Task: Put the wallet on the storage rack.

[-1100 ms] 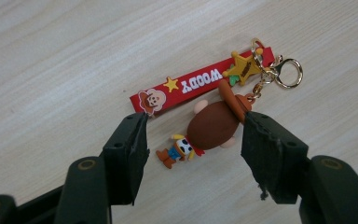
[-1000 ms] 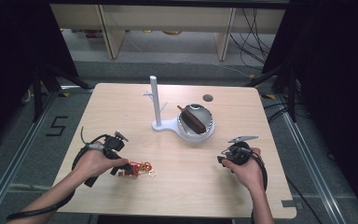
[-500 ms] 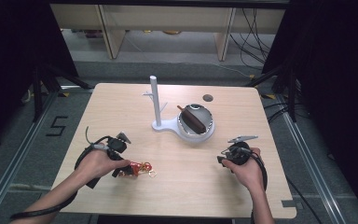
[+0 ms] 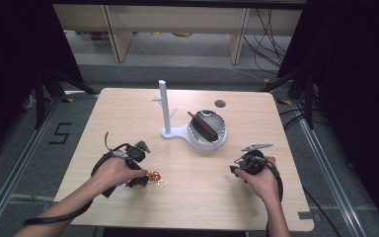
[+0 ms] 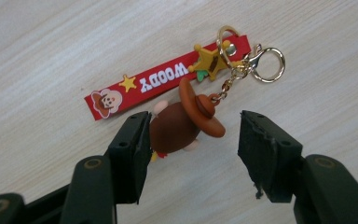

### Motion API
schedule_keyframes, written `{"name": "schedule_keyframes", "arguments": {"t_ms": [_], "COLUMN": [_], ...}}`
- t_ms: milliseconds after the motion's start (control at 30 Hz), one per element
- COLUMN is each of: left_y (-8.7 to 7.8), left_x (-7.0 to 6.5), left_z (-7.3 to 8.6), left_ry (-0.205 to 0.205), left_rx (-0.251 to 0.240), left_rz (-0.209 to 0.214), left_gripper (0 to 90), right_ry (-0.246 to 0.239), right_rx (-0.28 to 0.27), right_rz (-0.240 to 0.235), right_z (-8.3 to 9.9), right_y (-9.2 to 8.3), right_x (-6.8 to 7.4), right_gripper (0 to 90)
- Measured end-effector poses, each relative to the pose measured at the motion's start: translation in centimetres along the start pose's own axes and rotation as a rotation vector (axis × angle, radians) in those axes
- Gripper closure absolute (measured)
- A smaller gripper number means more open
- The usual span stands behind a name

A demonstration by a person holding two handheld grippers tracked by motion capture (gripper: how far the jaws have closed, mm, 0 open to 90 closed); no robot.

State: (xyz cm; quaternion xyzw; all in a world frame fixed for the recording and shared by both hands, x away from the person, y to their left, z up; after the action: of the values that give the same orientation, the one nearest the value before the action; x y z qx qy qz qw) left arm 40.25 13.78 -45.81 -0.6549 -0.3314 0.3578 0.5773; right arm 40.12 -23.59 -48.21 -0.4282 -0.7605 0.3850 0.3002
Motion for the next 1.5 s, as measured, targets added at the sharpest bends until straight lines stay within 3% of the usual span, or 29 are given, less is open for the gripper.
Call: {"name": "schedule_keyframes", "arguments": {"t_ms": [67, 167, 233, 300, 333, 367, 433, 467, 500, 667, 733, 800, 867, 967, 1000, 1067, 1167, 1333, 1367, 1433, 1500], "left_y": [0.3, 0.5, 0.6, 0.7, 0.7, 0.5, 0.5, 0.2, 0.2, 0.1, 0.3, 0.4, 0.3, 0.5, 0.8, 1.1, 1.5, 1.9, 2.0, 2.1, 2.2], "left_x": [-0.2, -0.5, -0.5, -0.6, -0.8, -0.6, -0.7, -0.6, -0.6, 0.0, 0.0, -0.2, -0.4, -0.2, -0.1, -0.2, -0.3, -0.3, -0.3, -0.3, -0.5], "left_z": [-0.2, -0.6, -0.8, -0.9, -0.9, -1.1, -0.9, -0.7, -0.7, -0.3, -0.1, -0.1, -0.2, -0.5, -0.6, -0.5, -0.6, -1.0, -1.1, -1.4, -1.5], "left_ry": [0.011, 0.040, 0.071, 0.134, 0.202, 0.299, 0.417, 0.563, 0.563, 0.836, 0.979, 1.038, 1.066, 1.095, 1.118, 1.116, 1.169, 1.166, 1.163, 1.178, 1.142], "left_rx": [-0.023, 0.009, 0.016, 0.011, -0.005, -0.012, -0.048, -0.046, -0.046, -0.067, -0.066, -0.090, -0.109, -0.094, -0.062, -0.065, -0.039, -0.017, -0.010, 0.017, 0.016], "left_rz": [-0.005, -0.008, -0.015, -0.018, -0.003, -0.002, 0.016, 0.012, 0.012, -0.022, -0.051, -0.044, -0.028, -0.036, -0.025, -0.006, -0.004, -0.003, -0.003, -0.017, 0.005], "left_gripper": [43.9, 44.7, 44.9, 44.9, 44.4, 43.7, 42.6, 41.8, 42.1, 42.8, 38.9, 42.6, 44.2, 44.8, 44.9, 45.1, 46.2, 48.2, 48.6, 50.2, 50.9], "right_ry": [0.002, -0.003, -0.002, 0.001, 0.003, 0.002, 0.005, 0.003, 0.003, -0.001, -0.004, 0.003, 0.007, -0.003, -0.002, -0.001, 0.004, 0.016, 0.000, -0.001, 0.004], "right_rx": [0.004, 0.007, 0.008, 0.007, 0.008, 0.008, 0.007, 0.023, 0.019, 0.013, 0.014, 0.005, 0.015, 0.014, 0.016, 0.015, 0.017, 0.019, 0.021, 0.018, 0.017], "right_rz": [-0.002, -0.003, -0.003, -0.004, -0.004, -0.005, -0.007, 0.000, -0.003, -0.008, -0.010, -0.010, -0.015, -0.010, -0.012, -0.012, -0.011, -0.016, -0.011, -0.014, -0.015], "right_z": [0.0, 0.0, 0.0, 0.0, 0.1, 0.1, 0.1, 0.1, 0.1, 0.2, 0.1, 0.2, 0.2, 0.2, 0.2, 0.2, 0.3, 0.3, 0.3, 0.3, 0.3], "right_y": [0.1, 0.1, 0.1, 0.1, 0.1, 0.1, 0.1, 0.0, 0.1, 0.2, 0.3, 0.4, 0.4, 0.5, 0.5, 0.5, 0.5, 0.5, 0.5, 0.6, 0.6], "right_x": [0.1, 0.0, 0.0, 0.0, 0.0, 0.0, 0.0, 0.0, -0.1, 0.0, 0.0, 0.1, 0.2, 0.1, 0.1, 0.1, 0.0, 0.1, 0.0, 0.0, 0.1], "right_gripper": [55.7, 55.7, 55.7, 55.6, 55.5, 55.5, 55.4, 55.3, 55.2, 55.2, 55.2, 55.1, 55.1, 55.1, 55.1, 55.1, 55.1, 55.1, 55.1, 55.0, 55.0]}}
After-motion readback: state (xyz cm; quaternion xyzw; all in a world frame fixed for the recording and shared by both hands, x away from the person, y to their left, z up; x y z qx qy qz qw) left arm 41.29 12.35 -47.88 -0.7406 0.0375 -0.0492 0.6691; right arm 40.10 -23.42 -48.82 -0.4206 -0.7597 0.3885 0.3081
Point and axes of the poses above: each handheld gripper's, and its own axes: y roughly forward along the jaws, z roughly out of its underside, x roughly to its left, the point moved 1 cm from there along y, roughly forward along the jaws, and after that the axes turned 4 degrees about x, right-handed, at the moved point
